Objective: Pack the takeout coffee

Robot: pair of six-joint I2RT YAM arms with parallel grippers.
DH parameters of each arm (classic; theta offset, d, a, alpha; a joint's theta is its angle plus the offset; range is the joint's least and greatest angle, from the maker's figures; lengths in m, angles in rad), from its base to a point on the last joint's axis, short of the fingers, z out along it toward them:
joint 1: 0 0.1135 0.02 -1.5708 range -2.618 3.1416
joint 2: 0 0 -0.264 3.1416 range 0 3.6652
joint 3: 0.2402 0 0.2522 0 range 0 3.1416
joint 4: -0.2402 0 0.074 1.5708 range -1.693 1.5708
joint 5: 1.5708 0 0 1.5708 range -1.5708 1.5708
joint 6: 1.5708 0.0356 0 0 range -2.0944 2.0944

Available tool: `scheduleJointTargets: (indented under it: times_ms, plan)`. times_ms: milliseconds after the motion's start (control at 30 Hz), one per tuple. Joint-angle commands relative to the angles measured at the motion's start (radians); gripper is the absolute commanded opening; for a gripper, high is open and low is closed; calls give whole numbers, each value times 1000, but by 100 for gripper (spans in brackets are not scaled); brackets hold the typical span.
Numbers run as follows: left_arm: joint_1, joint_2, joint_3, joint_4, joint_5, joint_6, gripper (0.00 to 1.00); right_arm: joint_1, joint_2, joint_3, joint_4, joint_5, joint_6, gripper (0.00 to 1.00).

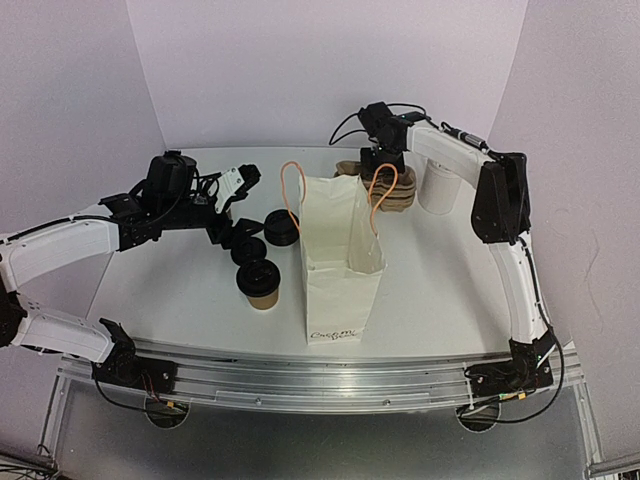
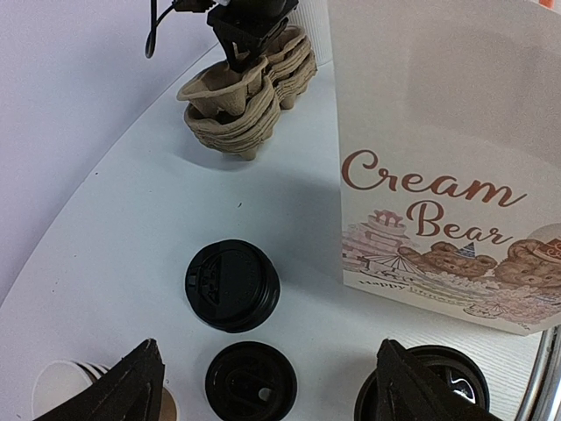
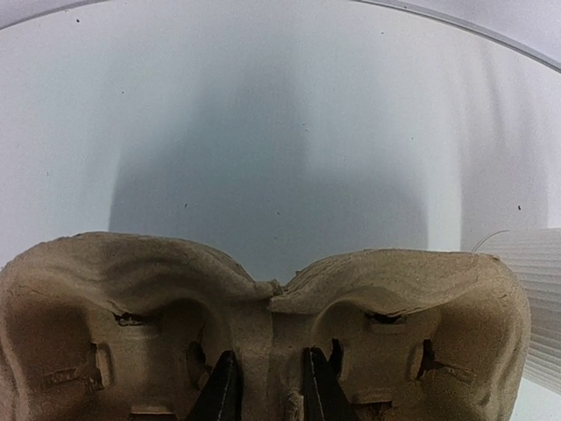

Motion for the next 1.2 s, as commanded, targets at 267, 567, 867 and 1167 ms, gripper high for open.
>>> scheduleJointTargets:
  times_ms: [267,567,867,1167]
  plan:
    - [-2,3,18,26,20,6,83,17,-66,37,-11,58,-32,20]
    - [-2,0,16,23,22,6,83,23,-70,46,-12,78,-43,21]
    - [-2,1,14,21,25,9,83,30,-75,50,-12,92,-51,28]
    - [-2,0,10,19,25,9,83,30,-71,49,-12,94,-50,18]
